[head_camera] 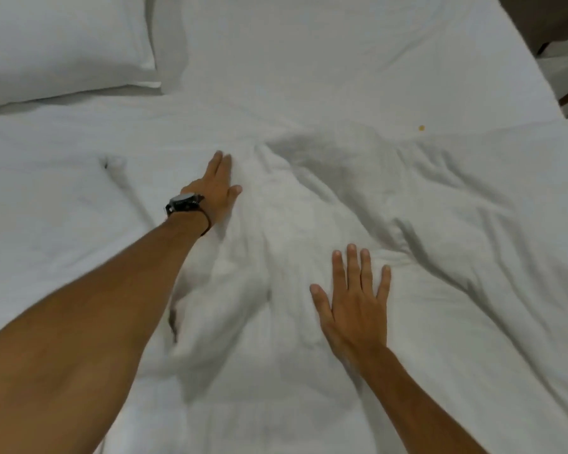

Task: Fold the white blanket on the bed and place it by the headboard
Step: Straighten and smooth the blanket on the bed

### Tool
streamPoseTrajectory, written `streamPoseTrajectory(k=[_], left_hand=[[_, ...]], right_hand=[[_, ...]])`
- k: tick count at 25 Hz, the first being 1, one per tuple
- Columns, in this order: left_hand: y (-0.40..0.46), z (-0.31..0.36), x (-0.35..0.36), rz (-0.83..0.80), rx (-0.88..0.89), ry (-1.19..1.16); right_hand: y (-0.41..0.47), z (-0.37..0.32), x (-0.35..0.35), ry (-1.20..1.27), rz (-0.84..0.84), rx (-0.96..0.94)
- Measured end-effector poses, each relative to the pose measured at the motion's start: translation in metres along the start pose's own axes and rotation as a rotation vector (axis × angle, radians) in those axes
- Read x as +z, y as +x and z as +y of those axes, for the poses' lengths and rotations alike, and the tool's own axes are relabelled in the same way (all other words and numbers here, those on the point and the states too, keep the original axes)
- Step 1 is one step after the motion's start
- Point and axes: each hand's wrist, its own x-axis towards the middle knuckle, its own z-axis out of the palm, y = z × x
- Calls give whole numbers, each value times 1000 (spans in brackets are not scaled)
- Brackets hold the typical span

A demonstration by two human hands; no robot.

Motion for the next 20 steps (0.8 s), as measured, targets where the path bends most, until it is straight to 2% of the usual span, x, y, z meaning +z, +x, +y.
streamPoseTrajectory(k=[2, 4, 10, 15, 18, 20], left_hand=[[23, 0, -12, -41, -3, -88], [38, 4, -13, -10, -10, -99], [33, -20, -14, 152, 84, 130], [30, -75, -35, 90, -12, 207], [17, -76, -23, 139, -90, 22], [-4, -68, -7, 128, -64, -150]], right_hand=[[-3, -19, 6, -9, 6, 15], [-4, -25, 12, -11, 11, 24], [-1, -31, 15, -12, 37, 35], [8, -83, 24, 58, 12, -158], [10, -101, 27, 35, -26, -149], [7, -104, 25, 22, -46, -120]])
